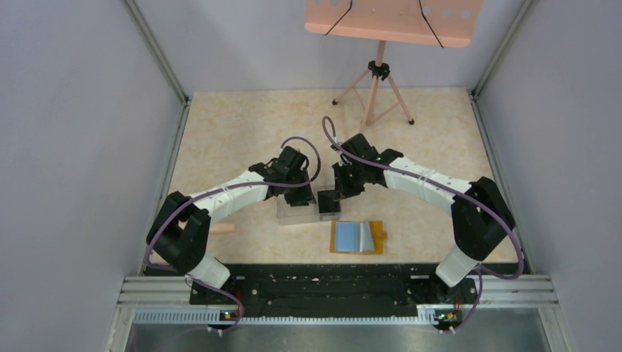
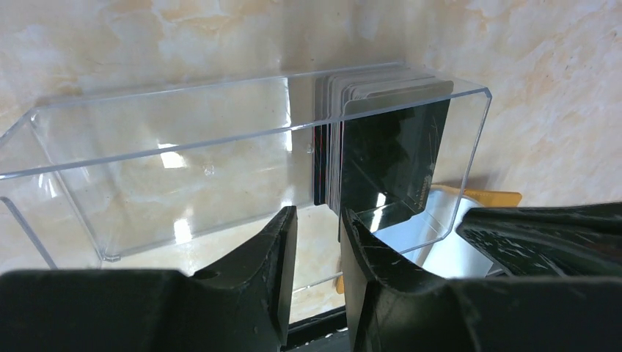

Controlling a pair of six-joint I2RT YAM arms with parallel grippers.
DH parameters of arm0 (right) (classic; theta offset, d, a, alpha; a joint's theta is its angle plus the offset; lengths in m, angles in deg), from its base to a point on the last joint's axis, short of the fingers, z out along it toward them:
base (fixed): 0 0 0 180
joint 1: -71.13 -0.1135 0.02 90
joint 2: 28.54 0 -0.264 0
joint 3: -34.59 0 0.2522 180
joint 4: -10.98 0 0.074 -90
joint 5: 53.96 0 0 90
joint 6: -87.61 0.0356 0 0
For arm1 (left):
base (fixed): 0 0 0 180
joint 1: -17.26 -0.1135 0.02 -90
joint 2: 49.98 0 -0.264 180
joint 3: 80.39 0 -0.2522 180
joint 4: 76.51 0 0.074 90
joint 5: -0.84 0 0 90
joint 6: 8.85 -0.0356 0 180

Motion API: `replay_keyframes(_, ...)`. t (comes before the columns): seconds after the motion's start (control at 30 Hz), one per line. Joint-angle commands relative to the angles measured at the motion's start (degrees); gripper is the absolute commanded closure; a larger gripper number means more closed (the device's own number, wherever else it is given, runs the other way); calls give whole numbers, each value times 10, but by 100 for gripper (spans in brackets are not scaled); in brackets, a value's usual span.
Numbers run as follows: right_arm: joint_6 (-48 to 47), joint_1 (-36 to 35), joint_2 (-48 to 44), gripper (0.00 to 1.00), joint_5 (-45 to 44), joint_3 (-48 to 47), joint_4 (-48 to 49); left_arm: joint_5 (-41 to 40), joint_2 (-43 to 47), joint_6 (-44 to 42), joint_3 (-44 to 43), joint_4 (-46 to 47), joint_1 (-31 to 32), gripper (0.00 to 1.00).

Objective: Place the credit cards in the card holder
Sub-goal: Pick up the credit card from the storage box.

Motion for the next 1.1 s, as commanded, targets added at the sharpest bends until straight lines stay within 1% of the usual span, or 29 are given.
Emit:
replay_keyframes(0.0,-7,-19,46,100,-41,-30,-15,36,16,12,17,56,-8,66)
replay_keyframes(0.13,-10,-34,86,100,-95,-57,-38,47,10,19,30,77,-12,66)
replay_keyframes(0.3,-14,-79,143,100,-205,-104,-90,55,-1,28,33,90,-12,66)
replay_keyframes(0.37,-15,-90,156,100,-219,-110,-95,57,-4,29,32,94,-11,66)
replay_keyframes(0.5,-14,-97,168,100,-198,-102,-87,62,-9,32,33,101,-12,66)
replay_keyframes(0.7,-5,-97,162,100,-173,-82,-73,55,-32,35,24,91,-11,66)
replay_keyframes(0.83,3,-96,160,100,-151,-73,-63,67,-46,37,18,97,-10,68)
replay_keyframes(0.93,7,-96,158,100,-133,-66,-57,68,-48,39,18,102,-8,73)
replay_keyframes(1.07,15,-92,153,100,-115,-50,-44,73,-39,42,20,111,-7,89)
